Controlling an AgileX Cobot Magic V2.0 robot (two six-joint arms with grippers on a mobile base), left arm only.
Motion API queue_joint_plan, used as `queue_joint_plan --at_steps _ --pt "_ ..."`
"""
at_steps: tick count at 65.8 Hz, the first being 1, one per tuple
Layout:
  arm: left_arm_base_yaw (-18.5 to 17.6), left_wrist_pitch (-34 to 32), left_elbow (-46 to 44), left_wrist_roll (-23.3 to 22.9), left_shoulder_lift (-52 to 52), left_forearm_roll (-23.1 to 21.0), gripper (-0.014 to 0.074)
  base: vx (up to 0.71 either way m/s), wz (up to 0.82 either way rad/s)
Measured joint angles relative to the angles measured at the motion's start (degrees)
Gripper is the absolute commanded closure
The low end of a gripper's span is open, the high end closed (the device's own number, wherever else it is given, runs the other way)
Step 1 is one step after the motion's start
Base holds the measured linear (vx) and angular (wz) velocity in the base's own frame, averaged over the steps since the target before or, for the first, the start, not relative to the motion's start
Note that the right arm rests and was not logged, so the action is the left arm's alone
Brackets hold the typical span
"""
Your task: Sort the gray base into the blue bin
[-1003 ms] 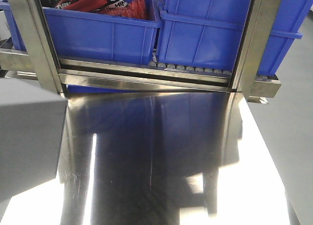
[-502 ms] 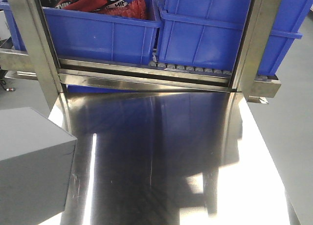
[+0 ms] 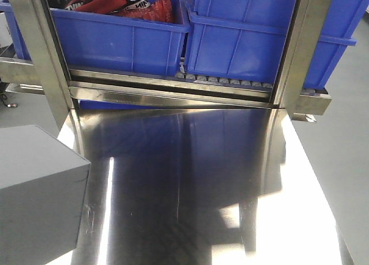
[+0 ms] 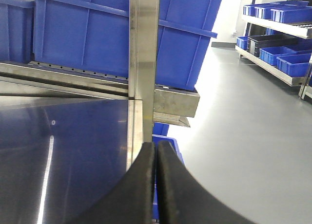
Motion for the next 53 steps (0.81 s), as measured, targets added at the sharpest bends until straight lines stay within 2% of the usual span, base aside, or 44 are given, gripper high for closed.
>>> queue_joint_plan --at_steps 53 --pt "0.0 0.0 0.0 0.0 0.0 0.0 0.0594 0.00 0.00"
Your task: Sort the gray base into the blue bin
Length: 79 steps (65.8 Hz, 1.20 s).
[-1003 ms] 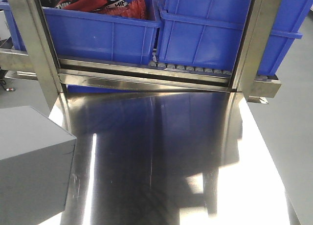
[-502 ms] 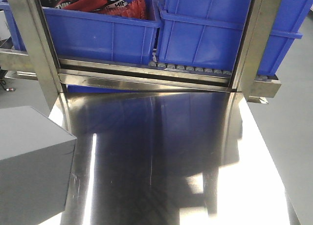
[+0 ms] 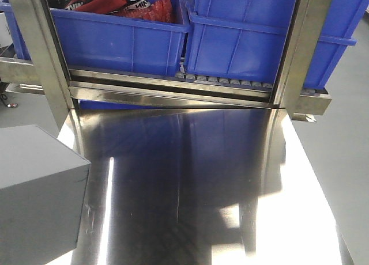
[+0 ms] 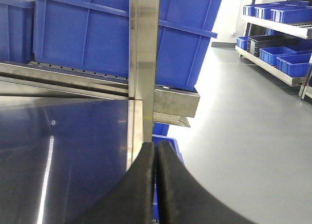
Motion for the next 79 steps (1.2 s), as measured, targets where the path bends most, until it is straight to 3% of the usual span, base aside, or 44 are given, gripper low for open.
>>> queue_joint_plan --at_steps 79 --pt "0.0 0.0 0.0 0.0 0.0 0.0 0.0594 -0.02 -0.02"
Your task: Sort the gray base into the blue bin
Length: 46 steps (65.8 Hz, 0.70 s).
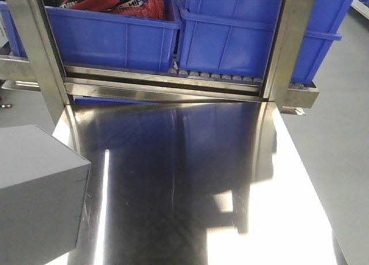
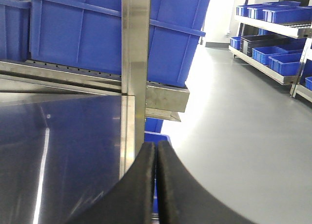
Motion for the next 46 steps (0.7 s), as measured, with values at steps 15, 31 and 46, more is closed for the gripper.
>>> queue_joint_plan --at_steps 15,31,46 --pt "0.0 0.0 0.0 0.0 0.0 0.0 0.0594 -0.14 -0.04" --pt "0.0 0.0 0.0 0.0 0.0 0.0 0.0594 -0.18 -0.02" --pt "0.0 0.0 0.0 0.0 0.0 0.0 0.0594 -0.19 -0.09"
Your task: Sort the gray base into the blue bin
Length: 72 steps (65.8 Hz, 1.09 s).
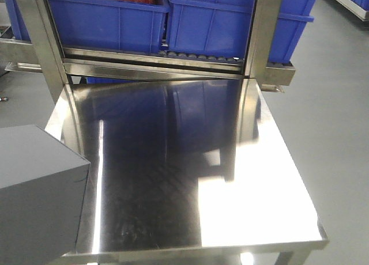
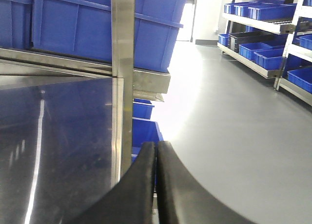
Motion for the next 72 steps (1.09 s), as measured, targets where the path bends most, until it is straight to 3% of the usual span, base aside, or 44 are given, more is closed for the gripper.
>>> queue_joint_plan --at_steps 24,72 --pt "0.0 0.0 0.0 0.0 -0.2 0.0 0.0594 -0.15 -0.24" --pt "0.0 0.0 0.0 0.0 -0.2 0.0 0.0594 -0.13 -0.54"
